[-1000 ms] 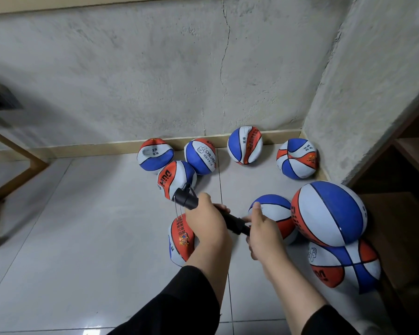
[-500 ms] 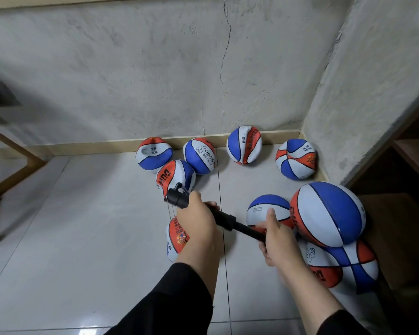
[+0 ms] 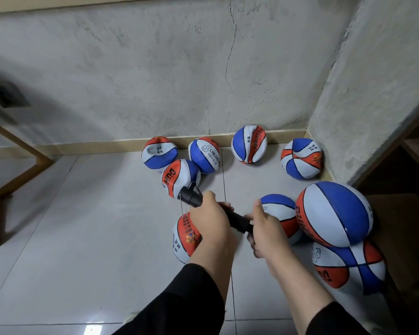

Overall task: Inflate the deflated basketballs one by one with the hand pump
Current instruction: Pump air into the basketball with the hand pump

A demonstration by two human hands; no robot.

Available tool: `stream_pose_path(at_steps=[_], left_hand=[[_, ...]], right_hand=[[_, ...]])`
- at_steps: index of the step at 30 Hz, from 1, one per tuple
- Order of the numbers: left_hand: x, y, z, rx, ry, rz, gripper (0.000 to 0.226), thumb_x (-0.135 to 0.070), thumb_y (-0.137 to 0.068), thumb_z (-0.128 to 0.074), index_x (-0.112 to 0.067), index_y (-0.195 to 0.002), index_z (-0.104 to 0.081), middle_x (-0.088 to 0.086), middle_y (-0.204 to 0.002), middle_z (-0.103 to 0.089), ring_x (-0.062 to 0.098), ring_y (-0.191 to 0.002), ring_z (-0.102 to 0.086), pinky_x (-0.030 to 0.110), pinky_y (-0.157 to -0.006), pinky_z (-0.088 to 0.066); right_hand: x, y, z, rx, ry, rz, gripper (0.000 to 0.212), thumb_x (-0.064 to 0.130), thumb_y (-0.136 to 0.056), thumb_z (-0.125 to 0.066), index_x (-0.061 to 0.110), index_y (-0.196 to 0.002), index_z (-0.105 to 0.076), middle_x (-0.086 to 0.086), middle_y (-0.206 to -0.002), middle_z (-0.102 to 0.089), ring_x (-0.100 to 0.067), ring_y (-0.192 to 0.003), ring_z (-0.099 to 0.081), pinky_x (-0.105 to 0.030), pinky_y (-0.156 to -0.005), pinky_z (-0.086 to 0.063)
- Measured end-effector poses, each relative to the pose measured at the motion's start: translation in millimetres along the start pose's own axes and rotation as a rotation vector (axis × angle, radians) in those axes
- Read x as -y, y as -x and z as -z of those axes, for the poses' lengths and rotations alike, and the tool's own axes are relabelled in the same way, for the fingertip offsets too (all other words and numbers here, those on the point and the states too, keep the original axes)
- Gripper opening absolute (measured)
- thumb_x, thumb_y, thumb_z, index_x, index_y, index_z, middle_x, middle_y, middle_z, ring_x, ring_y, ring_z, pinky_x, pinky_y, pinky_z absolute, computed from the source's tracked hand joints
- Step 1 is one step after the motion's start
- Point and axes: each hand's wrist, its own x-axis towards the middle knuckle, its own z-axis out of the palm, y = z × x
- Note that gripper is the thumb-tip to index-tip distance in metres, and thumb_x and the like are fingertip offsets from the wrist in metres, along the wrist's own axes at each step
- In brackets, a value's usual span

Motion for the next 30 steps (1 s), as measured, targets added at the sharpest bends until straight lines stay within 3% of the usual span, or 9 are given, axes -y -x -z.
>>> stream_pose_path(at_steps=[3, 10, 15, 18, 24, 27, 30], left_hand=[[-2, -9, 2, 0.001, -0.002, -0.02, 0.022, -0.021, -0.096, -0.052, -0.009, -0.113, -0.058, 0.004, -0.06, -0.065, 0.019, -0.056, -0.063, 0.03, -0.058, -0.048], [-2, -5, 6, -0.04, 0.016, -0.023, 0.027, -0.019, -0.098, -0.051, -0.007, -0.121, -0.058, 0.006, -0.064, -0.062, 0.016, -0.053, -0.061, 0.027, -0.053, -0.05], [6, 9, 0, -0.017, 0.009, -0.023, 0.012, -0.014, -0.094, -0.049, -0.007, -0.1, -0.055, 0.007, -0.056, -0.06, 0.021, -0.049, -0.06, 0.029, -0.056, -0.049], [4, 13, 1, -0.015, 0.036, -0.009, 0.012, -0.014, -0.094, -0.049, -0.006, -0.1, -0.056, 0.009, -0.057, -0.059, 0.022, -0.049, -0.059, 0.036, -0.061, -0.053], [-3, 2, 4, 0.025, 0.016, 0.007, 0.03, -0.019, -0.096, -0.051, -0.002, -0.12, -0.058, 0.006, -0.06, -0.064, 0.017, -0.049, -0.061, 0.026, -0.051, -0.047], [-8, -11, 6, -0.003, 0.014, -0.015, 0.03, -0.022, -0.097, -0.052, -0.005, -0.12, -0.059, 0.005, -0.059, -0.065, 0.018, -0.051, -0.063, 0.029, -0.056, -0.051], [-11, -21, 10, -0.019, 0.004, -0.019, 0.031, -0.025, -0.095, -0.053, -0.007, -0.119, -0.061, 0.006, -0.063, -0.069, 0.018, -0.053, -0.067, 0.033, -0.061, -0.055]], right_hand=[[-6, -2, 15, -0.045, -0.063, -0.032, 0.063, 0.061, -0.105, -0.03, 0.014, -0.1, -0.071, -0.008, -0.056, -0.053, -0.015, -0.037, -0.039, -0.021, -0.043, -0.028], [-20, -4, 20, -0.072, -0.043, -0.077, 0.064, 0.06, -0.106, -0.025, 0.017, -0.102, -0.073, -0.002, -0.065, -0.055, -0.017, -0.047, -0.048, -0.023, -0.043, -0.034], [-14, -6, 0, -0.071, 0.042, 0.043, 0.067, 0.062, -0.103, -0.025, 0.016, -0.084, -0.07, 0.0, -0.06, -0.053, -0.021, -0.056, -0.045, -0.027, -0.054, -0.033], [-9, -4, -6, -0.055, 0.106, 0.084, 0.067, 0.057, -0.106, -0.022, 0.018, -0.075, -0.066, 0.001, -0.059, -0.051, -0.021, -0.057, -0.043, -0.027, -0.053, -0.032], [2, -1, 3, -0.009, 0.029, 0.051, 0.06, 0.059, -0.106, -0.028, 0.018, -0.097, -0.07, -0.002, -0.057, -0.056, -0.017, -0.048, -0.047, -0.024, -0.047, -0.033], [-6, -6, 20, -0.058, 0.027, 0.049, 0.06, 0.056, -0.107, -0.027, 0.014, -0.107, -0.07, -0.014, -0.075, -0.07, -0.015, -0.046, -0.047, -0.022, -0.044, -0.033], [-16, -9, 33, -0.109, -0.047, -0.027, 0.063, 0.061, -0.105, -0.027, 0.016, -0.103, -0.071, -0.03, -0.095, -0.073, -0.017, -0.043, -0.044, -0.019, -0.04, -0.029]])
